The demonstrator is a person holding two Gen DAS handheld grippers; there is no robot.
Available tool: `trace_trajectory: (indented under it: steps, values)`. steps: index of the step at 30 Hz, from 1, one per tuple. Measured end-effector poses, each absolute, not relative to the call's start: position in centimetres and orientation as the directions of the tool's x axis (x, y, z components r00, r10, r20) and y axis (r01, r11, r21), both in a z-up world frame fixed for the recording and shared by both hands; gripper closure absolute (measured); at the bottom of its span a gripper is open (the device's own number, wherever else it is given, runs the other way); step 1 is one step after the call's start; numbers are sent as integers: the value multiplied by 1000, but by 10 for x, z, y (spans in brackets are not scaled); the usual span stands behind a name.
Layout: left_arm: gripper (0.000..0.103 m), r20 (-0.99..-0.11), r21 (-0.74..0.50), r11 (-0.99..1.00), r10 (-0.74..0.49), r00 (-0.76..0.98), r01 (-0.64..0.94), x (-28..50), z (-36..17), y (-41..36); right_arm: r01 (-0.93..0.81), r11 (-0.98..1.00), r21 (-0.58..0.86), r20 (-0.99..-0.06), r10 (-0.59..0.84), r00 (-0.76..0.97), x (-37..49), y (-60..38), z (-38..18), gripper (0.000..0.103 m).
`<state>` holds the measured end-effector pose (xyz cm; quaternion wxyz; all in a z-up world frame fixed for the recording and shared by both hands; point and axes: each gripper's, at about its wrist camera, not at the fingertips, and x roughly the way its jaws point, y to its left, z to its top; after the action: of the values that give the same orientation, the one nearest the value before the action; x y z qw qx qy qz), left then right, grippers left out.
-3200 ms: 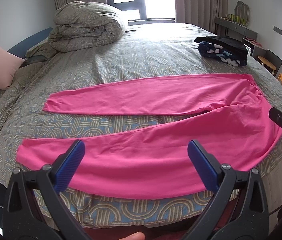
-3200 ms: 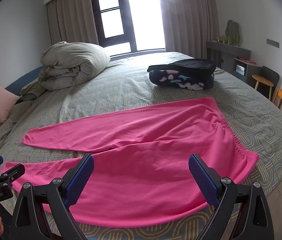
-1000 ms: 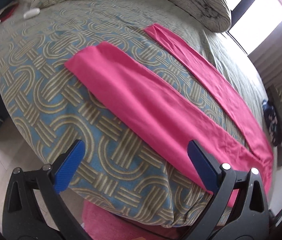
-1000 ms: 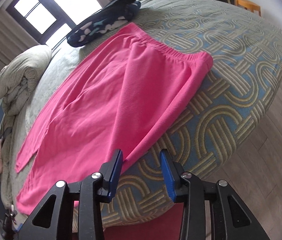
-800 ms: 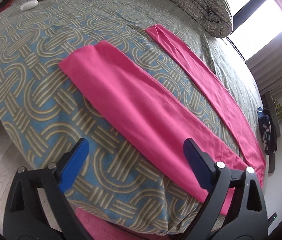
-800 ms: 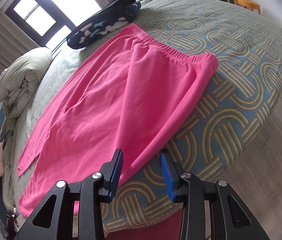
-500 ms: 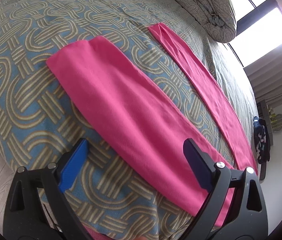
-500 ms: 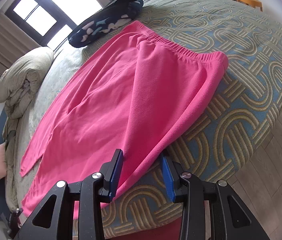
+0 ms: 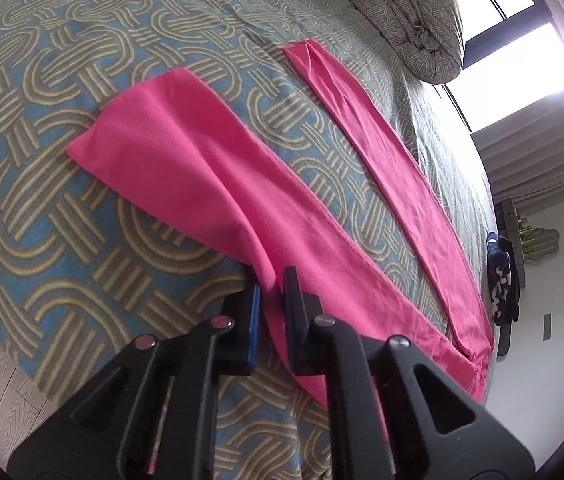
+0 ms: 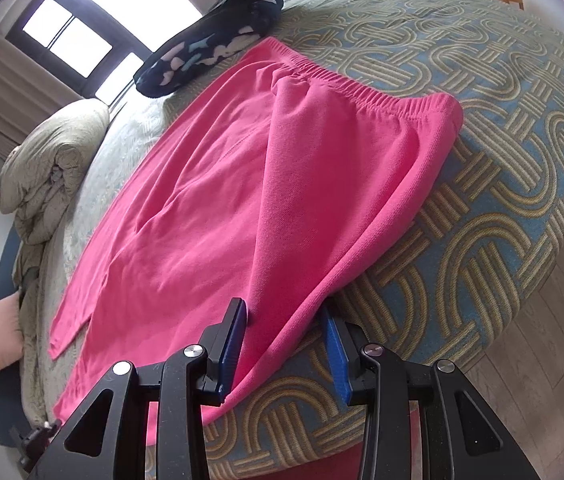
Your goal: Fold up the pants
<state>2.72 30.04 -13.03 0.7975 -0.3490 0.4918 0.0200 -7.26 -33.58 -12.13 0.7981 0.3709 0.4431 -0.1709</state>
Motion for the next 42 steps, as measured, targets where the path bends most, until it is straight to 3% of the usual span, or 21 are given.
trace_trajectory:
  steps: [1,6,9,16,17,19,20,24,27,29,30,33,39,42]
  values:
    - [92,-796,-534,760,-303,523,-372,26,-127,301,603,666,439,-834,51,550,-73,-336,-121,65]
    - [92,-792,-498,794,-253,556,-349,23,-107,301,598,680,424,-835,37,549,-72,-333,-117,93]
    - [96,-788,-476,808,-217,577,-347,24,-97,303,589,691,418,-828,22,561,-72,-331,-112,96]
    - [95,-803,-462,814,-215,556,-352,26,-96,304,546,712,441,-791,22,611,-67,-329,-94,98]
    - [91,-811,-460,808,-214,545,-368,24,-100,306,543,715,441,-791,23,612,-67,-329,-93,98]
    - [55,-828,-454,796,-211,519,-401,19,-108,308,541,720,434,-794,23,607,-67,-328,-93,98]
    - [48,-830,-452,789,-201,520,-416,15,-111,310,543,721,430,-798,22,603,-67,-328,-95,98]
    - [44,-830,-478,769,-236,505,-425,16,-126,311,559,707,433,-809,32,587,-69,-331,-103,97]
    - [51,-824,-483,749,-212,526,-454,23,-134,315,566,695,444,-809,40,586,-68,-332,-106,97]
    - [79,-809,-490,745,-196,555,-452,28,-131,321,566,695,444,-808,36,589,-69,-332,-106,97]
    - [99,-810,-491,742,-196,553,-456,31,-131,324,567,694,443,-808,35,589,-69,-333,-106,97]
    - [98,-792,-518,719,-200,576,-463,30,-123,333,575,686,445,-807,30,589,-71,-334,-107,97]
    - [98,-789,-392,798,-35,614,-457,22,-87,340,591,677,438,-815,21,579,-73,-336,-109,97]
    - [98,-794,-409,785,-54,606,-465,19,-91,348,593,676,437,-817,23,577,-72,-337,-110,97]
